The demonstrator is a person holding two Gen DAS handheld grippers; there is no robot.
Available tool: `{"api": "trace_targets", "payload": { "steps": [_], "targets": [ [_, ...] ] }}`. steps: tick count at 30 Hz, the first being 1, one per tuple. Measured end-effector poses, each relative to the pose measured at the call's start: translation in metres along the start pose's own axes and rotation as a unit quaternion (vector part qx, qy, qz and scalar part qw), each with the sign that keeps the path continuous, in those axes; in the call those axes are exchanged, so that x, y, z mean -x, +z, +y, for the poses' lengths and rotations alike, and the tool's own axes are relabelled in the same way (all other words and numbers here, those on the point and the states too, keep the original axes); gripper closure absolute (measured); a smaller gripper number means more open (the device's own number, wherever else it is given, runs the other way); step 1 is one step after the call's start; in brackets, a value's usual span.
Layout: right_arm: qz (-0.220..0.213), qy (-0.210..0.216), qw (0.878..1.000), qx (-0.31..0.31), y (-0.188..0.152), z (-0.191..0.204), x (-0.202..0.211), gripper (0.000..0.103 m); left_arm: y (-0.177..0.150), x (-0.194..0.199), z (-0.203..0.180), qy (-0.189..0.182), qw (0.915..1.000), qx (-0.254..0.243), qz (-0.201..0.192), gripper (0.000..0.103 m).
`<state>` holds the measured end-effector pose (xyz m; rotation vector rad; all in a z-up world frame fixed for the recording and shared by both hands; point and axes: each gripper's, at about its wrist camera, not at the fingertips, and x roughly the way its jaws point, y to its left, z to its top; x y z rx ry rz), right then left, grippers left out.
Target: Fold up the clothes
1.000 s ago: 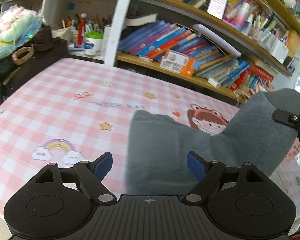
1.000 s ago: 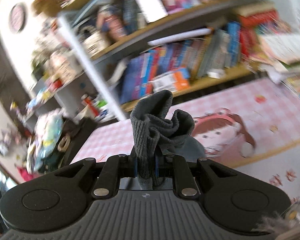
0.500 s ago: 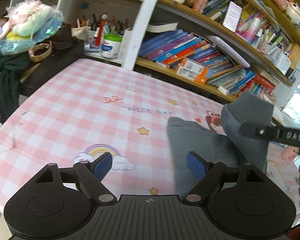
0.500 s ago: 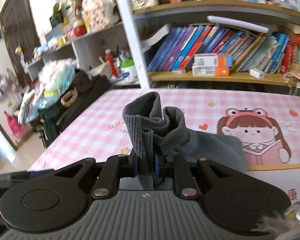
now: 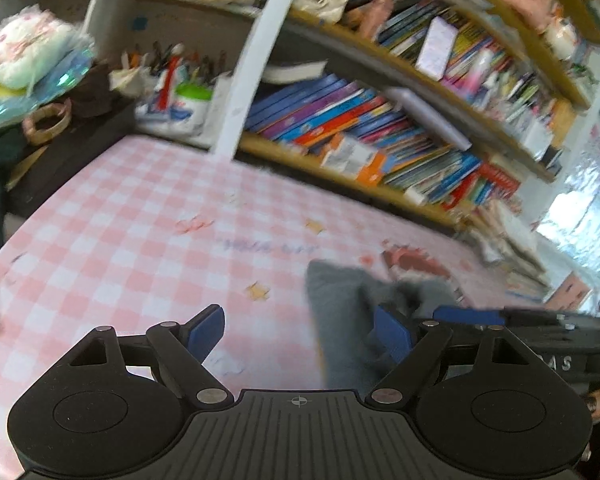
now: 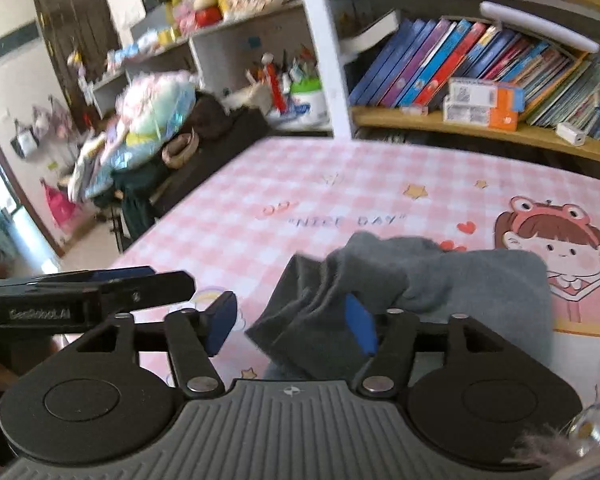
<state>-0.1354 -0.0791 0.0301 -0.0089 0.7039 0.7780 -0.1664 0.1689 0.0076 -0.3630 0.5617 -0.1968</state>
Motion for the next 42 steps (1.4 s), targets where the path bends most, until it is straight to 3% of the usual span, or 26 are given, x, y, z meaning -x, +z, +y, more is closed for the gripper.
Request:
{"api": "trace_targets", "payload": {
  "steps": [4, 7, 9, 12, 14, 15, 16, 18, 20, 23, 27, 32, 35, 36, 39, 40, 42],
  "targets": [
    [-0.043, -0.057, 0.997, -0.035, 0.001, -0.026, 0.029, 0.034, 0.009, -0.012, -0.021, -0.053, 0.9983, -0.02, -0.01, 0.021],
    [-0.044, -0.115, 0.989, -0.075, -0.003, -0.055, 0.04, 0.032, 0.008, -0.031, -0.045, -0.067, 0.9959, -0.061, 0.007, 0.025],
    [-0.033, -0.147, 0.983, -0.103, -0.008, -0.077, 0.044, 0.032, 0.006, -0.046, -0.061, -0.064, 0.9931, -0.096, 0.021, 0.034],
    [-0.01, -0.154, 0.979, -0.135, -0.017, -0.102, 0.045, 0.032, 0.003, -0.07, -0.077, -0.048, 0.9882, -0.137, 0.049, 0.046],
    [0.007, -0.152, 0.976, -0.154, -0.024, -0.115, 0.042, 0.032, 0.001, -0.082, -0.084, -0.029, 0.9856, -0.157, 0.056, 0.049],
    [0.016, -0.149, 0.975, -0.162, -0.027, -0.119, 0.041, 0.032, 0.0, -0.086, -0.086, -0.019, 0.9839, -0.169, 0.055, 0.06],
    [0.024, -0.146, 0.975, -0.168, -0.029, -0.123, 0.038, 0.032, -0.001, -0.091, -0.088, -0.008, 0.9812, -0.184, 0.057, 0.083],
    [0.039, -0.141, 0.973, -0.177, -0.033, -0.127, 0.033, 0.032, 0.002, -0.092, -0.089, -0.004, 0.9773, -0.203, 0.061, 0.095],
    [0.045, -0.133, 0.973, -0.181, -0.035, -0.127, 0.03, 0.032, 0.014, -0.078, -0.083, -0.025, 0.9848, -0.166, 0.043, 0.099],
    [0.04, -0.114, 0.977, -0.178, -0.033, -0.125, 0.028, 0.031, 0.034, -0.046, -0.062, -0.053, 0.9969, -0.059, -0.001, 0.1],
    [0.048, -0.092, 0.979, -0.177, -0.033, -0.124, 0.022, 0.027, 0.021, -0.059, -0.025, -0.012, 0.9992, -0.001, 0.038, 0.103],
    [0.076, -0.088, 0.978, -0.176, -0.034, -0.122, 0.007, 0.027, -0.015, -0.093, 0.002, 0.0, 0.9966, 0.042, 0.071, 0.101],
    [0.081, -0.086, 0.978, -0.169, -0.035, -0.12, 0.004, 0.027, -0.01, -0.086, 0.01, -0.012, 0.9951, 0.076, 0.063, 0.091],
    [0.082, -0.085, 0.979, -0.168, -0.035, -0.12, 0.003, 0.027, -0.008, -0.082, 0.014, -0.015, 0.9942, 0.089, 0.058, 0.082],
    [0.082, -0.087, 0.979, -0.167, -0.035, -0.12, 0.003, 0.027, -0.007, -0.071, 0.022, -0.019, 0.989, 0.14, 0.044, 0.041],
    [0.081, -0.087, 0.978, -0.169, -0.035, -0.12, 0.003, 0.027, -0.009, -0.07, 0.024, -0.029, 0.9865, 0.155, 0.044, 0.036],
    [0.08, -0.088, 0.978, -0.172, -0.034, -0.121, 0.003, 0.027, -0.01, -0.076, 0.02, -0.048, 0.984, 0.158, 0.065, 0.036]
  ]
}}
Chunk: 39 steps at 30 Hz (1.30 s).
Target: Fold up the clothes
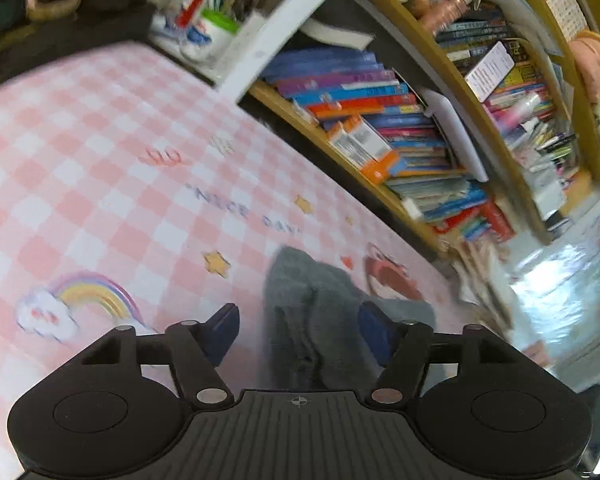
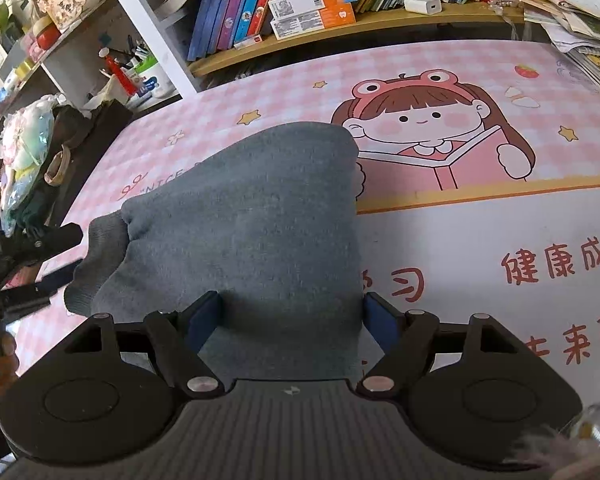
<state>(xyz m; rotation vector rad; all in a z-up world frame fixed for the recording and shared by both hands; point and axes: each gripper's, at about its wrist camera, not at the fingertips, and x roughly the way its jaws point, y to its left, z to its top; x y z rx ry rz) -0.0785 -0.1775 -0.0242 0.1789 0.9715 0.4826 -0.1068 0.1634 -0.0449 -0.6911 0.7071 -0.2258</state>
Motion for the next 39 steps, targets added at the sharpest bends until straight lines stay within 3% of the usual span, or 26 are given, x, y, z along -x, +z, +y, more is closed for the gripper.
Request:
{"api": "trace_targets", "payload": {
  "steps": [2, 3, 4, 6, 9, 12, 17, 20, 21, 22, 24, 26, 29, 32, 39],
  "targets": [
    [0.0, -0.001, 1.0, 0.0, 0.001, 0.001, 0.0, 0.027, -0.001, -0.009, -0.005, -0.007, 0.9996, -0.011, 0.025, 0.037],
    [0.0, -0.002, 1.0, 0.001, 0.001, 0.002, 0.0, 0.027, -0.003, -0.012, -0.008, -0.003, 0.9993, -0.024, 0.03, 0.044],
    [-0.001, -0.003, 1.0, 0.002, 0.002, 0.002, -0.001, 0.027, -0.004, -0.014, -0.011, 0.001, 0.9989, -0.035, 0.031, 0.079],
    [-0.002, -0.003, 1.0, 0.004, 0.002, 0.003, 0.0, 0.027, -0.003, -0.009, -0.015, 0.007, 0.9987, -0.048, 0.014, 0.101],
    [-0.006, -0.003, 1.0, 0.009, 0.003, 0.004, 0.002, 0.026, 0.001, 0.015, -0.027, -0.021, 0.9965, -0.075, -0.03, 0.101],
    [-0.005, -0.005, 1.0, 0.014, 0.002, 0.006, 0.001, 0.026, -0.002, 0.003, -0.016, -0.008, 0.9981, -0.061, 0.001, 0.101],
    [-0.001, -0.007, 1.0, 0.014, 0.004, 0.007, -0.003, 0.026, -0.008, -0.017, -0.003, 0.01, 0.9985, -0.047, 0.026, 0.097],
    [0.0, -0.008, 1.0, 0.013, 0.005, 0.007, -0.004, 0.026, -0.002, -0.009, -0.006, 0.017, 0.9986, -0.044, 0.023, 0.084],
    [0.0, -0.008, 1.0, 0.012, 0.005, 0.007, -0.004, 0.026, 0.0, -0.006, -0.007, 0.021, 0.999, -0.035, 0.018, 0.068],
    [-0.001, -0.008, 1.0, 0.011, 0.006, 0.007, -0.003, 0.026, 0.002, -0.003, -0.007, 0.029, 0.9993, -0.022, 0.013, 0.043],
    [-0.001, -0.006, 1.0, 0.008, 0.007, 0.006, -0.004, 0.026, 0.005, 0.0, -0.007, 0.028, 0.9996, -0.008, 0.005, 0.019],
    [0.0, -0.001, 1.0, 0.001, 0.009, 0.004, -0.005, 0.026, 0.007, -0.004, -0.007, 0.012, 0.9998, -0.006, 0.016, 0.019],
    [0.007, 0.014, 0.999, -0.028, 0.014, -0.004, -0.01, 0.026, 0.003, -0.024, -0.004, -0.009, 0.9976, 0.004, 0.069, 0.019],
    [0.017, 0.028, 0.998, -0.059, 0.018, -0.013, -0.016, 0.026, -0.004, -0.043, -0.001, -0.004, 0.994, 0.016, 0.108, 0.021],
    [0.051, 0.063, 0.987, -0.137, 0.027, -0.034, -0.035, 0.03, -0.002, -0.068, -0.001, -0.017, 0.9908, 0.037, 0.129, 0.026]
  ]
}}
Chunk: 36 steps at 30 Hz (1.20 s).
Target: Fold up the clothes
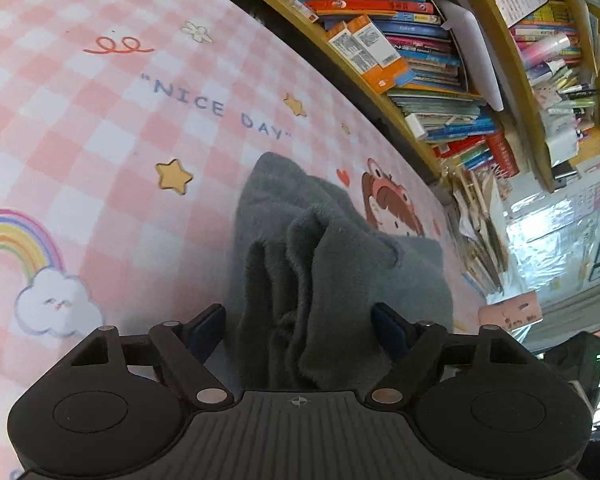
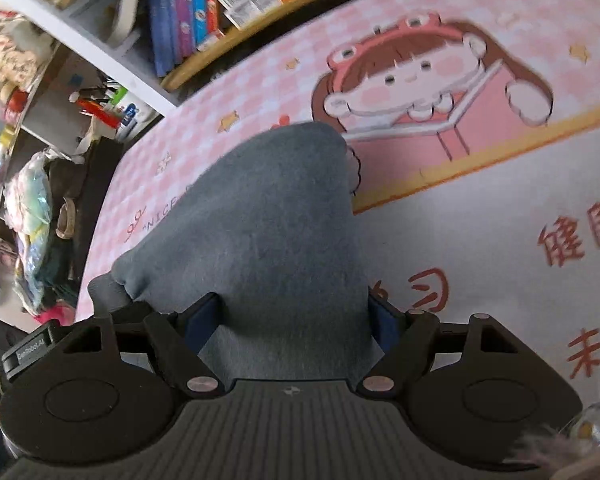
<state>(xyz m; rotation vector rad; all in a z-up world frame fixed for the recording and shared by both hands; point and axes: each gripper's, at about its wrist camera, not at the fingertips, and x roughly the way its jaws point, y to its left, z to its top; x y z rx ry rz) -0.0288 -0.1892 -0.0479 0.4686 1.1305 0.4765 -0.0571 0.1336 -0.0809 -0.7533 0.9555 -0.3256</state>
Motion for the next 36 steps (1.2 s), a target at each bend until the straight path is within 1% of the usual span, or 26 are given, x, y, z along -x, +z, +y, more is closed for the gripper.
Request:
{"api": "trace_targets", "payload": {
  "steps": [1, 2, 3, 4, 5, 6, 8, 10, 11, 12, 13, 15, 18, 20, 23, 25, 26, 27, 28, 30, 34, 36],
  "targets": [
    [0.006, 0.003, 1.0, -0.009, 0.001, -0.003, -0.003, 0.032, 0.001, -0.003, -0.002, 0.002, 1.0, 0.002, 0.002, 0.032],
    [0.009, 0.007, 1.0, -0.015, 0.0, -0.004, -0.004, 0.038, 0.001, -0.005, -0.004, 0.005, 1.0, 0.002, 0.004, 0.035],
    [0.01, 0.011, 1.0, -0.015, 0.0, -0.003, -0.004, 0.047, 0.0, -0.005, -0.007, 0.01, 0.9999, -0.003, 0.005, 0.04],
    [0.009, 0.012, 1.0, -0.008, -0.001, -0.001, -0.003, 0.051, -0.001, -0.004, -0.01, 0.014, 0.9999, -0.009, 0.004, 0.045],
    [0.006, 0.011, 1.0, 0.006, -0.001, 0.003, -0.001, 0.059, -0.002, -0.002, -0.014, 0.016, 0.9997, -0.019, 0.0, 0.048],
    [0.0, 0.009, 1.0, 0.025, -0.003, 0.009, 0.002, 0.065, -0.004, 0.001, -0.019, 0.02, 0.9993, -0.032, -0.006, 0.051],
    [-0.019, -0.002, 0.997, 0.079, -0.009, 0.023, 0.008, 0.069, -0.008, 0.007, -0.032, 0.028, 0.9967, -0.073, -0.021, 0.052],
    [-0.026, -0.011, 0.994, 0.103, -0.013, 0.028, 0.01, 0.069, -0.012, 0.009, -0.042, 0.036, 0.993, -0.109, -0.028, 0.052],
    [-0.029, -0.015, 0.993, 0.114, -0.015, 0.03, 0.011, 0.069, -0.012, 0.009, -0.042, 0.037, 0.9925, -0.113, -0.026, 0.052],
    [-0.03, -0.017, 0.992, 0.119, -0.016, 0.031, 0.011, 0.069, -0.011, 0.008, -0.041, 0.037, 0.9932, -0.108, -0.023, 0.052],
    [-0.026, -0.015, 0.993, 0.11, -0.014, 0.028, 0.009, 0.068, -0.009, 0.007, -0.038, 0.035, 0.9943, -0.099, -0.019, 0.051],
    [-0.02, -0.009, 0.995, 0.093, -0.011, 0.022, 0.008, 0.063, -0.005, 0.004, -0.031, 0.03, 0.9966, -0.077, -0.01, 0.049],
    [-0.013, -0.005, 0.997, 0.074, -0.01, 0.017, 0.005, 0.055, -0.002, 0.0, -0.021, 0.024, 0.9984, -0.05, -0.001, 0.044],
    [-0.009, -0.002, 0.998, 0.063, -0.01, 0.014, 0.003, 0.051, -0.002, -0.002, -0.018, 0.022, 0.9988, -0.044, 0.001, 0.043],
    [-0.004, 0.0, 0.999, 0.045, -0.011, 0.01, 0.0, 0.049, -0.002, -0.005, -0.016, 0.02, 0.9989, -0.043, 0.004, 0.042],
    [-0.003, 0.003, 0.999, 0.036, -0.011, 0.009, -0.002, 0.05, -0.002, -0.006, -0.015, 0.018, 0.9989, -0.043, 0.004, 0.045],
    [-0.005, 0.003, 0.999, 0.038, -0.012, 0.01, -0.001, 0.056, -0.003, -0.005, -0.016, 0.016, 0.9988, -0.045, 0.003, 0.045],
    [-0.008, 0.002, 0.999, 0.042, -0.013, 0.013, 0.0, 0.061, -0.003, -0.005, -0.017, 0.016, 0.9986, -0.051, 0.002, 0.048],
    [-0.013, 0.0, 0.999, 0.05, -0.014, 0.016, 0.002, 0.063, -0.004, -0.003, -0.018, 0.015, 0.9983, -0.056, 0.001, 0.051],
    [-0.026, -0.004, 0.997, 0.066, -0.017, 0.023, 0.006, 0.069, -0.004, 0.001, -0.022, 0.009, 0.9978, -0.066, -0.003, 0.053],
    [-0.057, -0.009, 0.994, 0.094, -0.021, 0.038, 0.017, 0.07, 0.001, 0.011, -0.029, -0.013, 0.9963, -0.084, -0.017, 0.053],
    [-0.07, -0.008, 0.993, 0.096, -0.021, 0.043, 0.022, 0.07, 0.006, 0.015, -0.031, -0.023, 0.9957, -0.087, -0.019, 0.053]
  ]
}}
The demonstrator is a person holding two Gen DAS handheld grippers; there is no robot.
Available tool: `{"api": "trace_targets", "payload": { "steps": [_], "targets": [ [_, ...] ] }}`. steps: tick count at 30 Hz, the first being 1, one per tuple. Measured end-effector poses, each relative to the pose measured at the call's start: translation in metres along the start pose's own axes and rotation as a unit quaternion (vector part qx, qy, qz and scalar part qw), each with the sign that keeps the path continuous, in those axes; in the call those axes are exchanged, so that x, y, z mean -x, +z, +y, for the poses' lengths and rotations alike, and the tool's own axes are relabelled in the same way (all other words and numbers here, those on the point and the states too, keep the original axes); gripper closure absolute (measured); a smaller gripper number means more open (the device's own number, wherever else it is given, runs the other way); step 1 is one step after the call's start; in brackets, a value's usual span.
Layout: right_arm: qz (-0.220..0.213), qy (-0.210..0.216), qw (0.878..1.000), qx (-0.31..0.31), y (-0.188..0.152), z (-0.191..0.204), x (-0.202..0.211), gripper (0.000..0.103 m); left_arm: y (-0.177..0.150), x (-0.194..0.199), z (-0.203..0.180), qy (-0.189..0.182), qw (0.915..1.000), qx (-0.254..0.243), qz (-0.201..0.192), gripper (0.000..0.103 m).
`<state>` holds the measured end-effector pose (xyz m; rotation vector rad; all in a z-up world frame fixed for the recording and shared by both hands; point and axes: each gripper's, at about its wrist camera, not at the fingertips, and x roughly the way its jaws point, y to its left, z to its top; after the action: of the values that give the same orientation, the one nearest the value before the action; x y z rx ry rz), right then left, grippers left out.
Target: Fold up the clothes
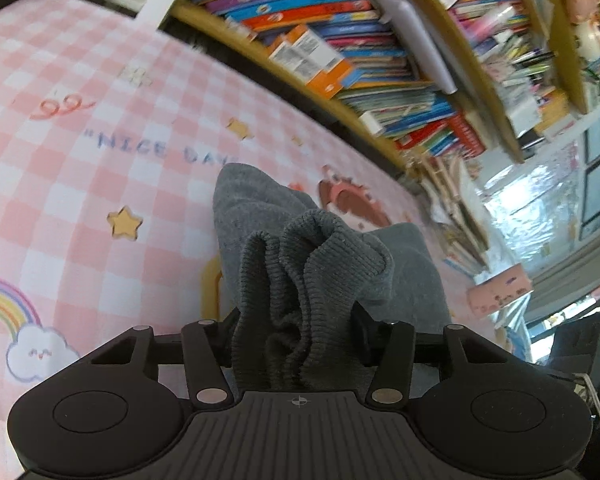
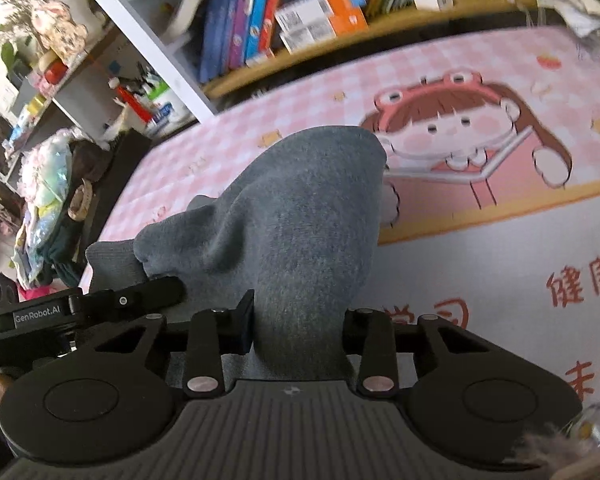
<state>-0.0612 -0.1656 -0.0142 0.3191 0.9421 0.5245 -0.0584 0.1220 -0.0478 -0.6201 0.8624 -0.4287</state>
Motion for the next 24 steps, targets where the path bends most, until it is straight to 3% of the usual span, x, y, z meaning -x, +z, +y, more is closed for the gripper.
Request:
{"api": "trace_targets", "payload": {
  "steps": [12, 24],
  "targets": [
    [-0.013, -0.014, 1.0, -0.01, 0.022, 0.001, 0.004, 0.07, 0.028, -0.015, -0.004, -0.023, 0.9996, -0.008, 0.017, 0.053],
    [-0.008, 0.011, 1.0, 0.01, 0.096, -0.029, -0.028, 0.07, 0.085, -0.059, -0.02, -0.001, 1.0, -0.007, -0.001, 0.052]
  ]
}}
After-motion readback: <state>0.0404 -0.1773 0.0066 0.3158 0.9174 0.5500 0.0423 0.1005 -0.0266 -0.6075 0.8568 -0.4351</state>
